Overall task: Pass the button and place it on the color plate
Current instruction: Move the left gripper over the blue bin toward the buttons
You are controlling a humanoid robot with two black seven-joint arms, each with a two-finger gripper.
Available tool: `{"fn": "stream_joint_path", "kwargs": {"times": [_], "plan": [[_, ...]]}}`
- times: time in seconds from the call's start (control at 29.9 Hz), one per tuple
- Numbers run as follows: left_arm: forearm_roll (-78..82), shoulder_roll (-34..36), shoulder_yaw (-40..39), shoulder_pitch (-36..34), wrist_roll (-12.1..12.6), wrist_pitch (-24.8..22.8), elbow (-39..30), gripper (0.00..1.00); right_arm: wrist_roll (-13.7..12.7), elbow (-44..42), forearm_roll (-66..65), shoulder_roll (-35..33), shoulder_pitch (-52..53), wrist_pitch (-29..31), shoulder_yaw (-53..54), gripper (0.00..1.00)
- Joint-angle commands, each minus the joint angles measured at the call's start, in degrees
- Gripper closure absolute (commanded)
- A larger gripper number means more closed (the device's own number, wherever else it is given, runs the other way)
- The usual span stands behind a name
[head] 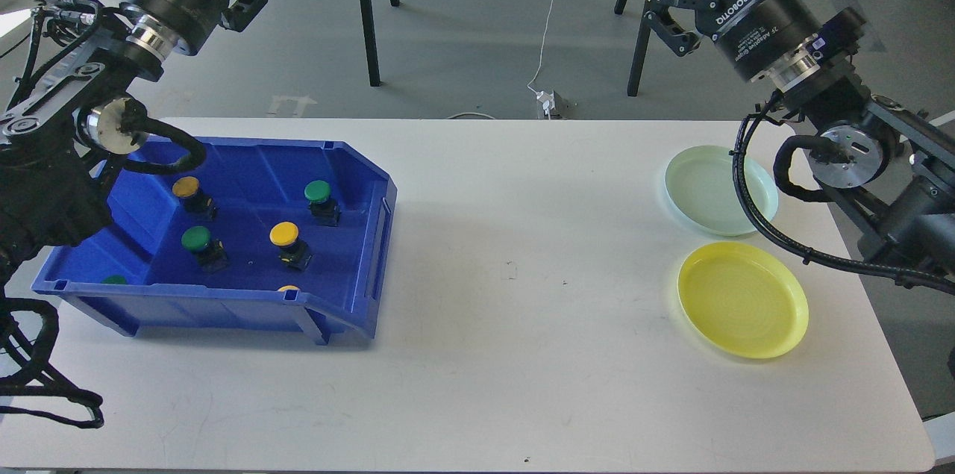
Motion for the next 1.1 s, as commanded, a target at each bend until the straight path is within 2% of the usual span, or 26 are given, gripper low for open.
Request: {"fn": "stream_joint_path", "kwargs": {"times": [0.0, 0.27, 0.5, 0.6, 0.67, 0.84, 0.94, 1.07], "plan": [[-0.03, -0.03, -0.31, 0.13, 0.00, 0.02, 0.38, 0.00, 0.04, -0.07, 2.60, 0.04, -2.59, 0.01, 3.09, 0.01], [-3.09, 1.39, -1.44, 0.13, 0.00, 0.02, 2.67, 0.00, 0.04, -0.07, 2.69, -1.45, -4.26, 0.01, 4.94, 0.01], [-8.64, -2.05, -8.47, 1.97, 0.00, 0.02, -1.53, 0.00, -0.04, -0.16, 2.60, -3.12, -4.62, 0.01, 5.12, 0.01], [-8.64, -0.03, -9.97, 1.89, 0.00, 0.02, -8.03, 0.00, -0.04, -0.16, 2.69, -5.84, -4.70, 0.01, 4.68, 0.01], [-8.21, 3.91, -9.01, 1.88, 0.00, 0.02, -14.00, 0.00, -0.04, -0.16, 2.69, -6.46, -4.70, 0.01, 4.59, 0.01], [-1.19, 16.29, -3.40, 1.36, 0.00, 0.02, -33.76, 0.00, -0.04, 0.02, 2.69, -6.46, -6.28, 0.01, 4.77, 0.01], [9.95, 24.12, 0.30, 0.31, 0.00, 0.02, -46.16, 0.00, -0.04, 0.19, 2.69, -6.38, -7.42, 0.01, 4.85, 0.01], [28.49, 33.43, 6.09, -0.40, 0.00, 0.02, -56.20, 0.01, -0.04, 0.28, 2.78, -6.38, -8.48, 0.01, 5.20, 0.01]]}}
